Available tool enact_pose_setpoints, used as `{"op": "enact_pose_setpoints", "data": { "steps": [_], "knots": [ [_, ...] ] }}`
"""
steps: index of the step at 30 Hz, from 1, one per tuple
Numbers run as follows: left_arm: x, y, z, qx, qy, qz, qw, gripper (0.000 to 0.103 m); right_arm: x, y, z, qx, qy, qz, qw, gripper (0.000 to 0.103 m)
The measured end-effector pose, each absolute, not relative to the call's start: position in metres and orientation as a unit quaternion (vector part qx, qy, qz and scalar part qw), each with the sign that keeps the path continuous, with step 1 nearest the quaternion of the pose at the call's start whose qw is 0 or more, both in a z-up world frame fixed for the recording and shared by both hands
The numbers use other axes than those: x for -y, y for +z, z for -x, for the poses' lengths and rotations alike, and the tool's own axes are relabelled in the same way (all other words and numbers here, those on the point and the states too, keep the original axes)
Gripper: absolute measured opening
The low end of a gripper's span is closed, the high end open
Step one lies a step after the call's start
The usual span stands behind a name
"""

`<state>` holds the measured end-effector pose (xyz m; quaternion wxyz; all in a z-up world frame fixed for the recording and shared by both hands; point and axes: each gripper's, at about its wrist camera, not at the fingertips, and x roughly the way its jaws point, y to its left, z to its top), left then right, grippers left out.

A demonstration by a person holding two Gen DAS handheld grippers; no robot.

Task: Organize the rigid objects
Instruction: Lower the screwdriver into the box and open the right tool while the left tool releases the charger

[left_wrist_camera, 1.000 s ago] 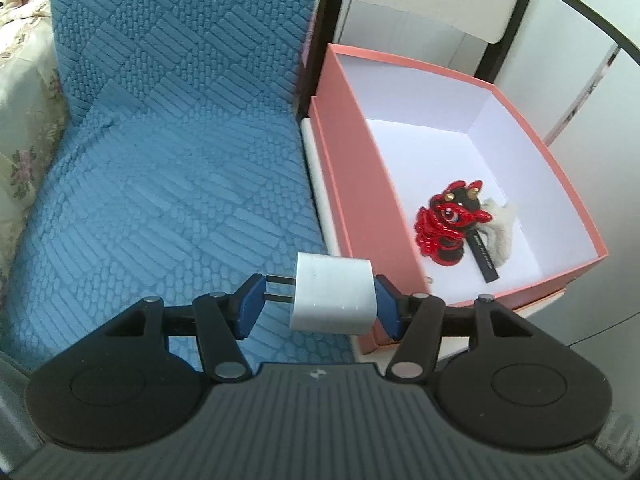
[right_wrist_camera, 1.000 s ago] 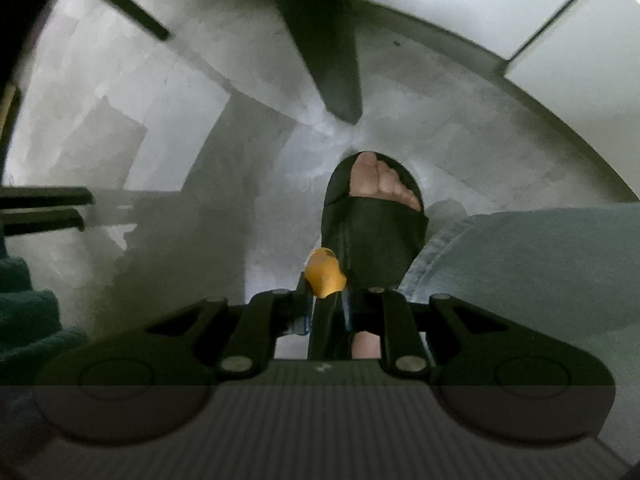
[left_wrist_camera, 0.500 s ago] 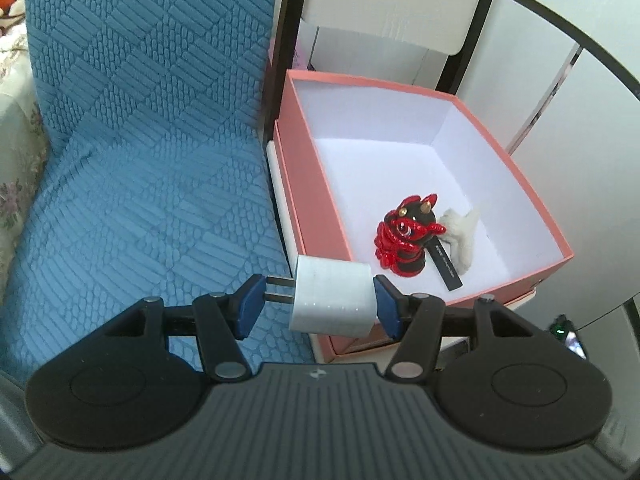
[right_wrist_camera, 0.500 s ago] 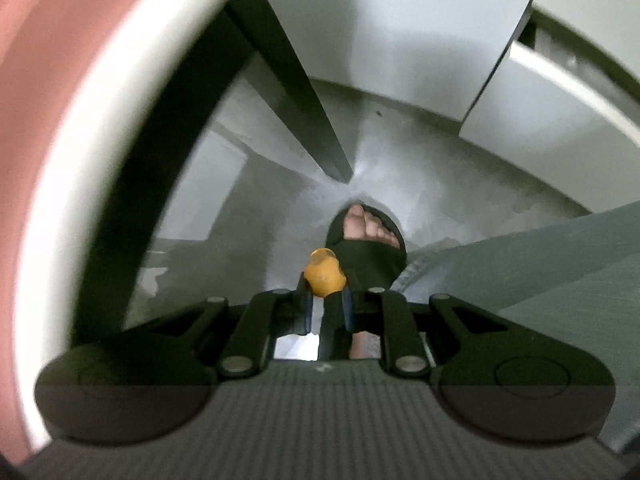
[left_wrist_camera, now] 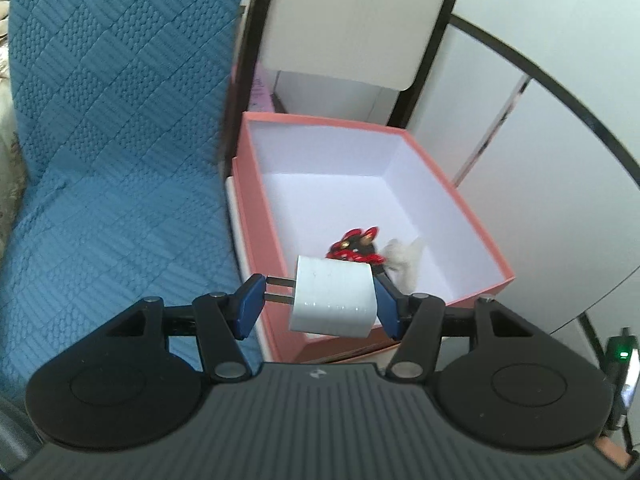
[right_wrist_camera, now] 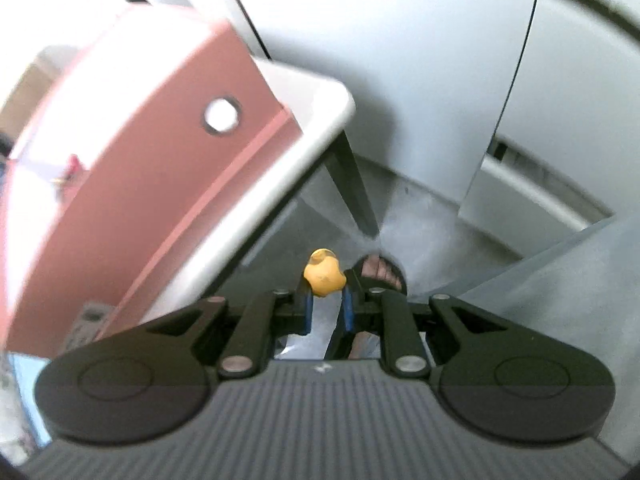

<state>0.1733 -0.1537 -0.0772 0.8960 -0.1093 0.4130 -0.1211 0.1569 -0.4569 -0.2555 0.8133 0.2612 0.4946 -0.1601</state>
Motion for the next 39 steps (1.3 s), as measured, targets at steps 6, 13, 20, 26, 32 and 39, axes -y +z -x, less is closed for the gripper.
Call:
{"op": "enact_pose_setpoints", "data": {
  "steps": [6, 13, 20, 26, 32, 39],
  "knots": [
    [0.158, -0.059, -0.175, -0.398, -0.139, 0.121, 0.899, 0.064, 0.449, -0.196, -0.143, -0.466, -0.125, -0.229, 0.845, 0.018],
    [0.163, -0.033, -0.187, -0.378, -0.141, 0.124, 0.907, 0.064, 0.439, -0.118, -0.144, -0.418, -0.075, -0.191, 0.885, 0.018],
    [0.174, -0.021, -0.217, -0.373, -0.131, 0.115, 0.911, 0.064, 0.423, -0.074, -0.185, -0.385, -0.022, -0.159, 0.909, 0.018],
    [0.182, -0.031, -0.254, -0.385, -0.113, 0.109, 0.909, 0.064, 0.399, -0.08, -0.241, -0.398, 0.021, -0.124, 0.909, 0.018],
    [0.191, -0.061, -0.298, -0.412, -0.097, 0.11, 0.899, 0.064, 0.388, -0.1, -0.29, -0.418, 0.044, -0.096, 0.902, 0.018],
    [0.204, -0.098, -0.333, -0.437, -0.086, 0.111, 0.889, 0.064, 0.387, -0.138, -0.335, -0.45, 0.063, -0.069, 0.888, 0.018]
  ]
}}
